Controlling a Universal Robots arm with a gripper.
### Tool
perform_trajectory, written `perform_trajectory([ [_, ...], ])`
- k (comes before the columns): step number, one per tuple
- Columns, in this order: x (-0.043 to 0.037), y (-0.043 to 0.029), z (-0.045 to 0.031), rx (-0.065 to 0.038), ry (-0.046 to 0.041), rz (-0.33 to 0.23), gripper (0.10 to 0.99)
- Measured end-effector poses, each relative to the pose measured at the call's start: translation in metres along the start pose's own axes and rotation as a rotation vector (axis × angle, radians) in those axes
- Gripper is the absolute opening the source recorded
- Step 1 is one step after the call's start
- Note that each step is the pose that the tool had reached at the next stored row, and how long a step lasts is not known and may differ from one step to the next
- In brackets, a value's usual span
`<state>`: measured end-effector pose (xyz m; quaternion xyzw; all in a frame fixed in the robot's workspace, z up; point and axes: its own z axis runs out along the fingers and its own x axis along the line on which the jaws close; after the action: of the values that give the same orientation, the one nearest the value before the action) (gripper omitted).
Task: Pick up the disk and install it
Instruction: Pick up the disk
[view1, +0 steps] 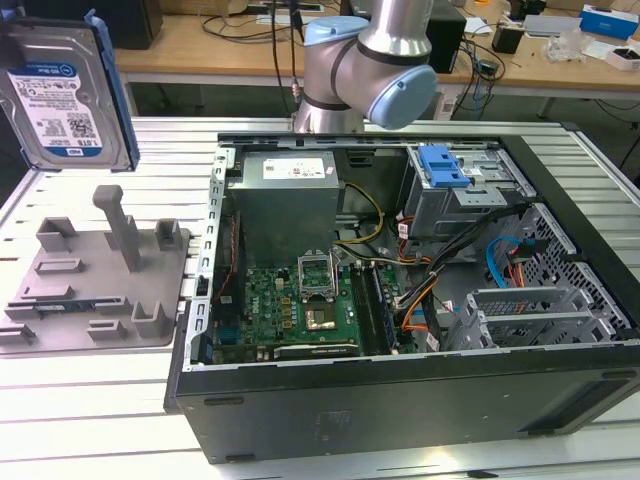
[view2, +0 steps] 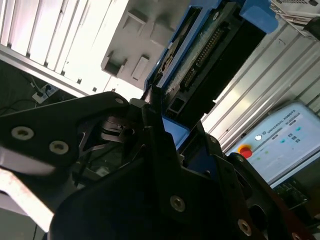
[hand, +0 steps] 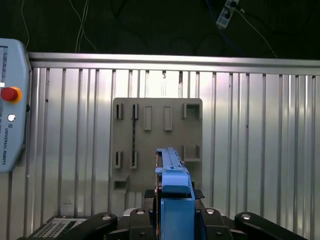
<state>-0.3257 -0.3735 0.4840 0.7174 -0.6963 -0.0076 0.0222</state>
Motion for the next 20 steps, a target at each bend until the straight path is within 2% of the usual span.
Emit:
perform_trajectory([
  [1, 0.0039, -0.0052, -0.0002, 0.0, 0.0008, 0.0, 0.369],
  [11, 0.0259, -0.0384, -0.0011, -0.001, 0.0047, 0.0, 0.369],
  [13, 0.0331, -0.056, -0.0017, -0.001, 0.0046, 0.0, 0.369],
  [20, 0.0464, -0.0923, -0.003, -0.001, 0.0046, 0.0, 0.369],
])
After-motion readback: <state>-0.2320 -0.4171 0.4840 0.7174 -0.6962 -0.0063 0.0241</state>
